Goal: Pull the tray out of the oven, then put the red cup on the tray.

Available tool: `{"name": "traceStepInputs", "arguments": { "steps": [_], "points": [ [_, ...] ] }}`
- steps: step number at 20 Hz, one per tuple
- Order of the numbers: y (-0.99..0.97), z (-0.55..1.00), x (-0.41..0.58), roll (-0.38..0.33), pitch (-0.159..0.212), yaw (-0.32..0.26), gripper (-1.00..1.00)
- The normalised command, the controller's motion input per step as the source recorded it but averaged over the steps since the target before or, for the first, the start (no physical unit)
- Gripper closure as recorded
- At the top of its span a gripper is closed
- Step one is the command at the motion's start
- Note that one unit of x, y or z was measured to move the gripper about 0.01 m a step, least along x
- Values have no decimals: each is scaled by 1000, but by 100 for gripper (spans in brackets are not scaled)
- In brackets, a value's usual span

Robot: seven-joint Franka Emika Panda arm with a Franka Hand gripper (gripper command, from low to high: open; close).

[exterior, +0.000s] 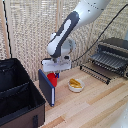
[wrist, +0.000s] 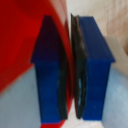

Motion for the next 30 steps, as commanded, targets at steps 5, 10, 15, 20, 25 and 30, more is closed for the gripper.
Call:
{"name": "traceStepInputs", "arguments": {
  "steps": [5,10,15,20,25,30],
  "points": [
    [146,313,252,-30,-120,-203,100],
    [70,598,332,-18,-7,-220,100],
    [-94,852,381,2,58,-200,100],
    [-304,929,234,33,87,-156,100],
    [-466,873,89,31,124,-191,100],
    [-539,699,-13,18,129,-216,100]
  ]
}}
